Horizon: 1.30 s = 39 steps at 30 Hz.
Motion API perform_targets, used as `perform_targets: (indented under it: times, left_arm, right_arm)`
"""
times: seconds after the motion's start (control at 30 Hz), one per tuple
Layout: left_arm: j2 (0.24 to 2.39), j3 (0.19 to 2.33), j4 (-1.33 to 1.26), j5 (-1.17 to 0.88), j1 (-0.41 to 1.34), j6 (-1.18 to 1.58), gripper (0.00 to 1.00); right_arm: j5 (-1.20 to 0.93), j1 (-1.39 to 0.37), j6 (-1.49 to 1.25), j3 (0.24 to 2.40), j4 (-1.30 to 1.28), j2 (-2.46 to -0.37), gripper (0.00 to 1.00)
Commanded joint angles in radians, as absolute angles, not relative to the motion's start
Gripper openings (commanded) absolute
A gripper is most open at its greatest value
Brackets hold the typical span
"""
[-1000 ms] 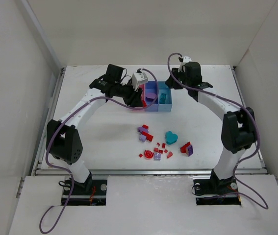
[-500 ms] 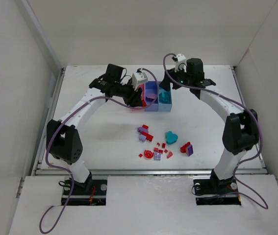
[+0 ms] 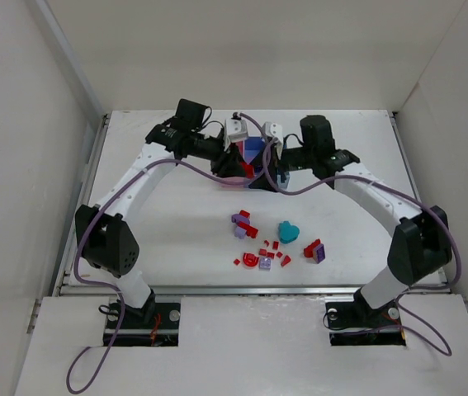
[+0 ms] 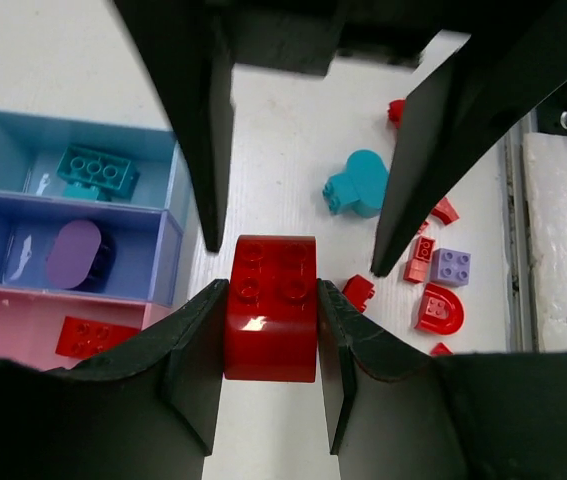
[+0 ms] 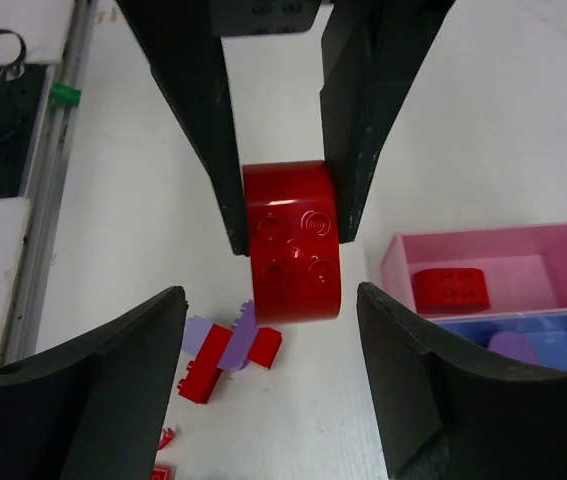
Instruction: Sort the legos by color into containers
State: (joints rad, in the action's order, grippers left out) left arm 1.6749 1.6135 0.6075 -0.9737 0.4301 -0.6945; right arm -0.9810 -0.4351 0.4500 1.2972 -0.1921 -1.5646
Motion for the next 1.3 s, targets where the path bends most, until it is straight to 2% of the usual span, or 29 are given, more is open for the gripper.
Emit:
perform_targets:
  times: [0.0, 0.1, 0.17, 0.2, 0.23, 0.3, 0.37, 0.5, 0.53, 0.57, 0.63, 0.7, 0.77, 0.8, 0.87, 0.93, 1.0, 1.03, 1.13, 1.23, 1.27]
  left_arm:
    - [1.671, 1.663, 0.676, -1.081, 0.43, -0.778, 0.0]
    - [1.671, 1.663, 0.707, -1.103, 0.43, -0.81, 0.0]
    - [1.671, 1.663, 0.719, -1.103, 0.43, -0.821, 0.0]
    - [1.671, 1.663, 0.719, -1.103, 0.43, -0.831, 0.0]
    - [1.671, 1.663, 0.73, -1.103, 0.43, -0.831, 0.0]
    - [1.671, 1.654, 0.73, -1.103, 0.43, -0.841, 0.0]
    - [1.671, 1.654, 0.73, -1.094, 0.43, -0.841, 0.0]
    - [1.671, 1.654, 0.73, -1.094, 0.43, -0.841, 0.0]
    - [1.671, 1.654, 0.73, -1.085, 0.43, -0.841, 0.0]
    - [1.671, 1.654, 0.73, -1.085, 0.43, -0.841, 0.0]
    - [1.671, 1.645, 0.73, -1.072, 0.43, -0.81, 0.0]
    - [1.68, 1.644, 0.709, -1.045, 0.43, -0.792, 0.08]
    - [1.68, 1.635, 0.709, -1.034, 0.43, -0.782, 0.08]
    - [1.68, 1.635, 0.709, -1.025, 0.43, -0.782, 0.15]
    - [1.68, 1.635, 0.698, -1.016, 0.43, -0.767, 0.32]
    - [1.68, 1.635, 0.687, -1.002, 0.43, -0.749, 0.45]
    - [1.68, 1.635, 0.675, -0.991, 0.43, -0.726, 0.75]
    - [1.68, 1.635, 0.646, -0.979, 0.42, -0.712, 0.99]
    - [1.68, 1.635, 0.567, -0.913, 0.42, -0.614, 0.99]
    - [1.68, 1.606, 0.41, -0.618, 0.42, -0.413, 0.99]
    - [1.68, 1.606, 0.385, -0.407, 0.42, -0.372, 0.99]
  right_arm:
    - [-1.037, -0.463, 0.514, 1.36, -0.218, -1.604, 0.75]
    - [-1.028, -0.463, 0.514, 1.394, -0.218, -1.632, 0.75]
    - [-1.028, -0.463, 0.514, 1.41, -0.218, -1.646, 0.69]
    - [-1.028, -0.463, 0.514, 1.422, -0.218, -1.657, 0.58]
    - [-1.028, -0.463, 0.502, 1.422, -0.218, -1.657, 0.53]
    - [-1.028, -0.463, 0.491, 1.431, -0.207, -1.666, 0.46]
    - [-1.008, -0.463, 0.476, 1.442, -0.207, -1.666, 0.46]
    - [-1.008, -0.463, 0.442, 1.451, -0.207, -1.684, 0.29]
    - [-1.008, -0.463, 0.442, 1.465, -0.207, -1.695, 0.17]
    - [-1.008, -0.463, 0.416, 1.465, -0.207, -1.695, 0.11]
    - [-1.008, -0.463, 0.403, 1.474, -0.207, -1.709, 0.08]
    - [-1.008, -0.463, 0.37, 1.483, -0.198, -1.72, 0.07]
    - [-0.973, -0.463, 0.356, 1.483, -0.198, -1.732, 0.04]
    - [-0.963, -0.463, 0.345, 1.483, -0.198, -1.732, 0.0]
    - [-0.925, -0.463, 0.328, 1.483, -0.187, -1.732, 0.0]
    - [-0.914, -0.463, 0.307, 1.493, -0.187, -1.741, 0.0]
    - [-0.905, -0.463, 0.307, 1.493, -0.187, -1.759, 0.0]
    - [-0.89, -0.463, 0.282, 1.502, -0.187, -1.759, 0.0]
    - [-0.83, -0.453, 0.221, 1.516, -0.178, -1.81, 0.0]
    - [-0.746, -0.431, 0.107, 1.552, -0.169, -1.883, 0.0]
    - [-0.717, -0.431, 0.071, 1.569, -0.169, -1.907, 0.0]
